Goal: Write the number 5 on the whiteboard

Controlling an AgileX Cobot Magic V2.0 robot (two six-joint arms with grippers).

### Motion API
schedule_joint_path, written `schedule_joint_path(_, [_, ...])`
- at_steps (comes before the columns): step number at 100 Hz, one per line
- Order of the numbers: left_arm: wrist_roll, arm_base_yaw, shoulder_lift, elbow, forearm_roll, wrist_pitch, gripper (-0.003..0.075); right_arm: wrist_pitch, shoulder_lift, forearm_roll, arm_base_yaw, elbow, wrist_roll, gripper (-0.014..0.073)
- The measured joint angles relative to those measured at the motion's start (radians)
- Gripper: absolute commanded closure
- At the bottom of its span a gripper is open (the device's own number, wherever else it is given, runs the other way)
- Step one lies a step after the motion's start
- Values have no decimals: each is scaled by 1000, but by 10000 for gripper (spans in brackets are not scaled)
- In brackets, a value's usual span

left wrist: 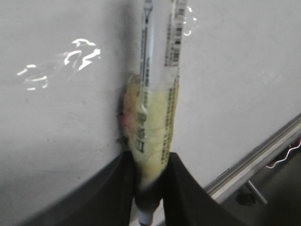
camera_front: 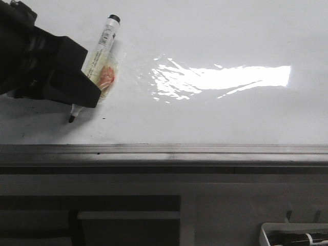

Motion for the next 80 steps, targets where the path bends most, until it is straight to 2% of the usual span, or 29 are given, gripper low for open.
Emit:
schedule_joint_path(10, [4,0,0,-4,8,11,741,23,26,13,4,-30,-69,207])
schedule_joint_path(19, [63,-7,0,-20,51,75,741,59,67,90,33,-68,-218,207])
schedule_joint_path(32, [292,-64,-26,-62,104,219,741,116,158,263,115,-120,-502,207])
schedule_joint_path(44, [526,-142,-61,-86,122,291,741,147,257,358,218,-166,-665,206])
schedule_joint_path(55, [627,-201,-81,-90,124,282,741,158,350,376,301,-192,-717,206])
schedule_joint_path(80, [656,-224,-85,-90,126,266,741,94,526,385,492,-236,-754,206])
